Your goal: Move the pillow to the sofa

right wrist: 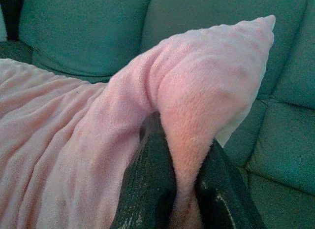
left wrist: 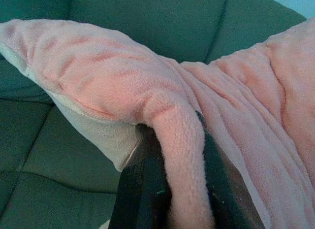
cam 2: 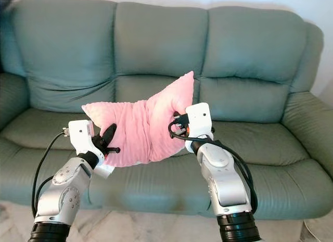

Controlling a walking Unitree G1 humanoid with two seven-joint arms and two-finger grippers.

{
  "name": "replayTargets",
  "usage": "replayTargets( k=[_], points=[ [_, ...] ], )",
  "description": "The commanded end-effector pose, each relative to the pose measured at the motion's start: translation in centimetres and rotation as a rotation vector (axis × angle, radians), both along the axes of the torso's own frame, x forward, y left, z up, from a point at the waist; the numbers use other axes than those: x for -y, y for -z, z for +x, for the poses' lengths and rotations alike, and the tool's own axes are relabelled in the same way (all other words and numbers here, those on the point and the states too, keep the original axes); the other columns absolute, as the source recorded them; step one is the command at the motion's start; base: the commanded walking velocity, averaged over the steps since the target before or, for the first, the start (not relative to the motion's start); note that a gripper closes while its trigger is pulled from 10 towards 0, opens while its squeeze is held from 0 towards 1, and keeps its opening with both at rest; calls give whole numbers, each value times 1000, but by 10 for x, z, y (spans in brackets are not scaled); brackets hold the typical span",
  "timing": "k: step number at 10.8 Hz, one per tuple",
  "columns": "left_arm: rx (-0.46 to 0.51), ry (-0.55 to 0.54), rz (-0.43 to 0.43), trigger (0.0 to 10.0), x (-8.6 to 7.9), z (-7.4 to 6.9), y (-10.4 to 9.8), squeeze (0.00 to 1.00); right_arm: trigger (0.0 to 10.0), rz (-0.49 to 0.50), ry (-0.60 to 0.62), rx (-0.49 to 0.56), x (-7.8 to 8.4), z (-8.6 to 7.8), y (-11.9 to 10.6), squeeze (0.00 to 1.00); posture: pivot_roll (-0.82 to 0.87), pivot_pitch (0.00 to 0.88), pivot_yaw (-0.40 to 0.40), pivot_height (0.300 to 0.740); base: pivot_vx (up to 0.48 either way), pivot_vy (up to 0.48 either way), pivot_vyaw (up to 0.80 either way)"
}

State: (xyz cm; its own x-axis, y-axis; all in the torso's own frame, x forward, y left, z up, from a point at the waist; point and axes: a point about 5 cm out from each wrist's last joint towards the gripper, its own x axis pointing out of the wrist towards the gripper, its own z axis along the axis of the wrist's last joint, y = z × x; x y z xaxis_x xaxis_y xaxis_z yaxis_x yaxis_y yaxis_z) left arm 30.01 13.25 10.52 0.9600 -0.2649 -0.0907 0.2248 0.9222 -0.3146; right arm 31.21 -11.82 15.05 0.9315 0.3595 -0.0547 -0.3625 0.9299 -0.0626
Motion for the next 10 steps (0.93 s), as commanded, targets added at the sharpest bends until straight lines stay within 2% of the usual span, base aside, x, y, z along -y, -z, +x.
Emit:
replayTargets(
  k=[1,9,10],
  points=[
    [42,38,-5,10000,8,1,-9,0,10000,2,-16,33,-3,0,-8,0,-161,0,-41,740,0,0,0],
    [38,63,-18,10000,11,0,-8,0,10000,-1,-13,24,-2,0,-8,0,-165,0,-46,740,0,0,0],
    [38,63,-20,10000,12,0,-8,0,10000,-1,-13,24,-2,0,-8,0,-164,0,-46,740,240,0,0]
  ],
)
